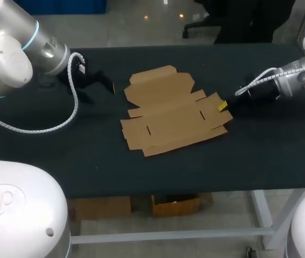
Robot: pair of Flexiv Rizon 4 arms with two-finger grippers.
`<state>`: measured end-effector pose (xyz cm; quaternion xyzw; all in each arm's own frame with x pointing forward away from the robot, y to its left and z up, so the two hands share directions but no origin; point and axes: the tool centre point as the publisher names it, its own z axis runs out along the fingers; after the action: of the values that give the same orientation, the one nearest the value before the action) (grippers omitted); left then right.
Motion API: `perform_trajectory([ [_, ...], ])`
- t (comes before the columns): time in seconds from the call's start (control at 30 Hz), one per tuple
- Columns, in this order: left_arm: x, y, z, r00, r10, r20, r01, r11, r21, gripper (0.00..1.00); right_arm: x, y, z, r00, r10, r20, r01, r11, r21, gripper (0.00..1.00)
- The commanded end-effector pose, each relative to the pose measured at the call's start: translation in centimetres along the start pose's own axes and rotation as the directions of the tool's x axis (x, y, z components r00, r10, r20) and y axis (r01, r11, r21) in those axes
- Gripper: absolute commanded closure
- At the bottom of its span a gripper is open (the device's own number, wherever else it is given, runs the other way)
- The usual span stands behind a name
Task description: Assemble the packaging by folding the flat box into shape, placing the metal phone stand inside, and closing the box properly
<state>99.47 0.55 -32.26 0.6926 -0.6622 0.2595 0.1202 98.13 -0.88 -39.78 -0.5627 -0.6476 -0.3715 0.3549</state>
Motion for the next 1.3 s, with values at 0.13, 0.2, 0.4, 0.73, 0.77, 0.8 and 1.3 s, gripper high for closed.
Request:
perform_trajectory([
  [0.13,-0.1,-0.1,0.0,1.0,0.0,0.002,0.0,1.0,-0.004,0.0,-0.5,-1.3,0.2,1.0,0.021,-0.021,-0.023,0.992,-0.12,1.0],
  [0.2,-0.1,-0.1,0.0,1.0,0.0,0.002,0.0,1.0,-0.004,0.0,-0.5,-1.4,0.2,0.999,0.028,-0.03,-0.031,0.993,-0.113,1.0],
  [0.4,0.0,-0.1,0.1,1.0,0.002,0.007,-0.002,1.0,0.001,0.0,-0.5,-1.2,-0.2,0.998,0.066,-0.024,-0.068,0.995,-0.07,0.05],
  [0.73,0.2,-0.2,0.3,1.0,0.006,0.005,-0.006,1.0,-0.003,0.0,-0.1,-0.6,-1.7,0.996,0.093,0.007,-0.093,0.994,0.055,0.0],
  [0.77,0.2,-0.3,0.3,1.0,0.006,0.004,-0.006,1.0,-0.003,0.0,0.0,-0.5,-1.8,0.996,0.093,0.013,-0.094,0.993,0.067,0.0],
  [0.8,0.2,-0.3,0.4,1.0,0.005,0.003,-0.005,1.0,-0.004,0.0,0.1,-0.4,-2.0,0.995,0.094,0.019,-0.095,0.993,0.075,0.01],
  [1.3,0.3,-0.3,0.6,1.0,-0.006,0.011,0.006,1.0,-0.001,0.0,-0.1,2.1,-2.7,0.999,0.035,0.022,-0.039,0.981,0.19,0.35],
])
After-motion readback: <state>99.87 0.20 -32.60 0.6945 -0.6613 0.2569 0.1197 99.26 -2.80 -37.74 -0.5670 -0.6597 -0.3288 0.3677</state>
